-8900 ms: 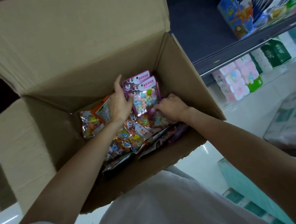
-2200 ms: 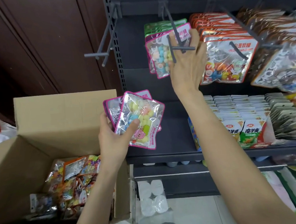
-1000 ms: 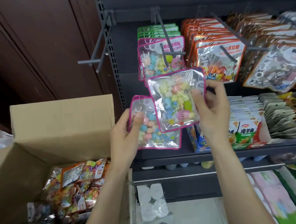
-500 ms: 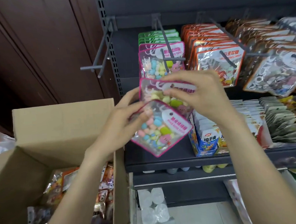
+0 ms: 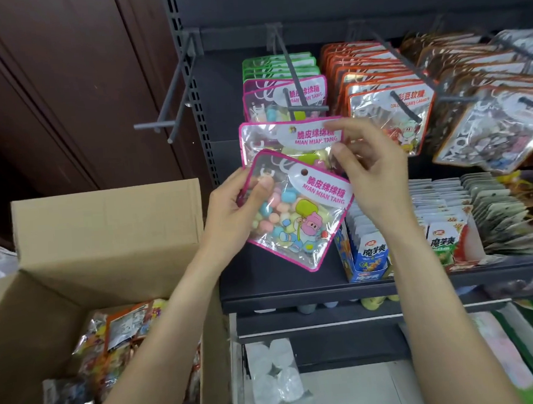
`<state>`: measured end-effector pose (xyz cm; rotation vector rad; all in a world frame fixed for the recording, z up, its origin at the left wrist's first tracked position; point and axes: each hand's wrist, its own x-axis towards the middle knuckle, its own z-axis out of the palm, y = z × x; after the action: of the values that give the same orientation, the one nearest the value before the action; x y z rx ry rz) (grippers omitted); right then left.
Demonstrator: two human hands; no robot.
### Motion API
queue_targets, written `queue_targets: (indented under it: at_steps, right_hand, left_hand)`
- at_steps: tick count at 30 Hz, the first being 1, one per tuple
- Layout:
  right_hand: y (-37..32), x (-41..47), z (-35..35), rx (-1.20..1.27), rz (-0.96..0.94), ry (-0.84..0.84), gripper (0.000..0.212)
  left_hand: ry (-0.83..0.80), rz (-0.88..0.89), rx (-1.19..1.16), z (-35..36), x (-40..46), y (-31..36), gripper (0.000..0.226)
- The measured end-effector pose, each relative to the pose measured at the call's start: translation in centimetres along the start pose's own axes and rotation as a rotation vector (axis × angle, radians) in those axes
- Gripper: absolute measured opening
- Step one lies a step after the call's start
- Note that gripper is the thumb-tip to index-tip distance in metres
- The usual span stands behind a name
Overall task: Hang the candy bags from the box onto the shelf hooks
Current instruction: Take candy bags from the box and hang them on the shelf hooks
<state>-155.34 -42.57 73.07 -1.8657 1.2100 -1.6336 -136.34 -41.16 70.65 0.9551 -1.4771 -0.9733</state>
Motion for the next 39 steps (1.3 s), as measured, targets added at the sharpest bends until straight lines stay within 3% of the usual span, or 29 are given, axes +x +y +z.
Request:
queue_targets:
  at_steps: [6, 10, 13, 16, 21, 26, 31, 34, 37, 39]
  right_hand:
    - [-0.1, 0.0, -0.3, 0.010, 0.066, -0.004, 0.043]
    - [0.0, 0.3, -0.6, -0.047, 0.095, 0.002, 0.040]
    - [0.4, 1.3, 0.0, -0.267, 0.022, -0.025, 0.032]
    - [0.8, 3.2, 1.5, -0.528, -0.031, -0.026, 0.039]
    - [1.8, 5.8, 4.2, -0.729, -0.028, 0.029, 0.041]
    - [0.7, 5.5, 4.9, -0.909, 0.090, -0.039, 0.042]
    - [0.8, -0.3, 3.4, -0.509, 0.113, -0.084, 0.057]
    - [0.7, -3.8, 3.5, -0.025, 0.348, -0.079, 0.073]
    - [0.5, -5.4, 3.6, 0.405, 0.592, -0.003, 0.048]
    - [0.5, -5.8, 3.3, 0.463, 0.626, 0.028, 0.030]
  left_hand:
    - [-0.031, -0.006, 0.032, -0.2, 0.2, 0.0, 0.012]
    - [-0.054, 0.008, 0.073, -0.4, 0.9, 0.2, 0.011]
    - [-0.015, -0.006, 0.107, -0.9, 2.1, -0.5, 0.012]
    - [0.057, -0.003, 0.149, -0.9, 4.6, -1.3, 0.011]
    - [0.199, 0.125, 0.391, -0.5, 8.1, -2.6, 0.026]
    - [0.316, 0.203, 0.579, -0.6, 8.3, -3.5, 0.031]
    - [0.433, 0.314, 0.529, -0.7, 2.1, -3.4, 0.022]
    - [0.411, 0.112, 0.141, 0.0, -1.0, -1.8, 0.007]
    - [0.385, -0.115, -0.207, 0.7, -2.1, -0.5, 0.028]
    - [0.342, -0.200, -0.262, 1.0, -2.2, 0.2, 0.034]
